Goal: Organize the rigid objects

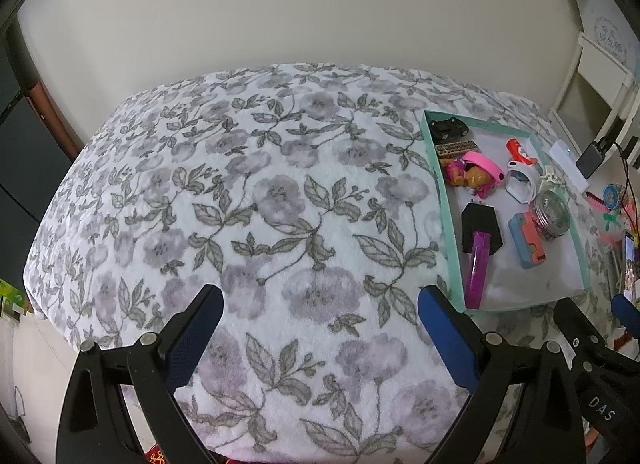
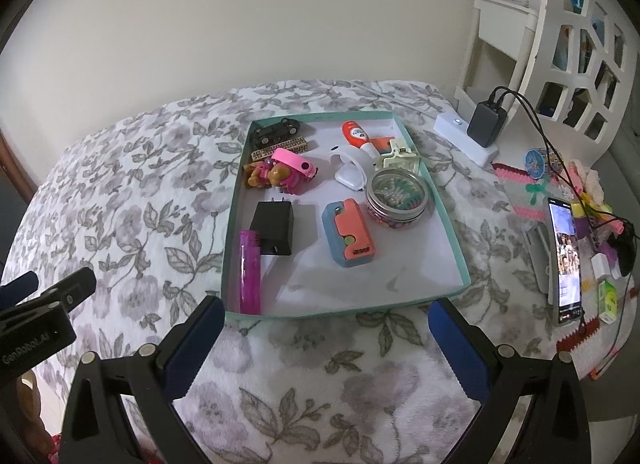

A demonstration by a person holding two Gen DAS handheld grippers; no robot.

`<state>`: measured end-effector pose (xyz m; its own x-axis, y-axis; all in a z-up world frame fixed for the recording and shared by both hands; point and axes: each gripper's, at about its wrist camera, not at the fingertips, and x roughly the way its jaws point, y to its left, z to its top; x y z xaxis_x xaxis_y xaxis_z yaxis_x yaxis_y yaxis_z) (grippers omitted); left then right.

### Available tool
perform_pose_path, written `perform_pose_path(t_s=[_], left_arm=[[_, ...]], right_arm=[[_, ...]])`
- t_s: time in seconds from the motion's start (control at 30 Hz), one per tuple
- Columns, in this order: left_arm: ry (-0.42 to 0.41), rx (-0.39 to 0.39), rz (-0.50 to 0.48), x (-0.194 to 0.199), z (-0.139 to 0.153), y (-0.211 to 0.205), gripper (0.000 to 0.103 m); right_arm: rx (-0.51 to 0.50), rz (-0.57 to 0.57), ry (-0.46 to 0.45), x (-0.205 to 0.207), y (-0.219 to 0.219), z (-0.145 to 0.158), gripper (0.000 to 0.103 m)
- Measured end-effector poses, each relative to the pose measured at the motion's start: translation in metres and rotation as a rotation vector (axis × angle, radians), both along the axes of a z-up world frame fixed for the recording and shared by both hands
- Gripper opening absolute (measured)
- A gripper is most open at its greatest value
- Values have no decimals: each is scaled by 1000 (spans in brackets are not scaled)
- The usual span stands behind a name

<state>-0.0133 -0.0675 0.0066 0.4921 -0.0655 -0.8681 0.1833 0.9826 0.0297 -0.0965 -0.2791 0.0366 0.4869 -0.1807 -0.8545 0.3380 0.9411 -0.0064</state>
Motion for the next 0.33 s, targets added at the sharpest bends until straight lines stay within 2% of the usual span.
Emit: perform_pose_path(t_s=[0.33], left_arm=[[-20, 6, -21, -3, 2, -4, 98]], right_arm=[[3, 5, 6, 1, 0, -2, 103]])
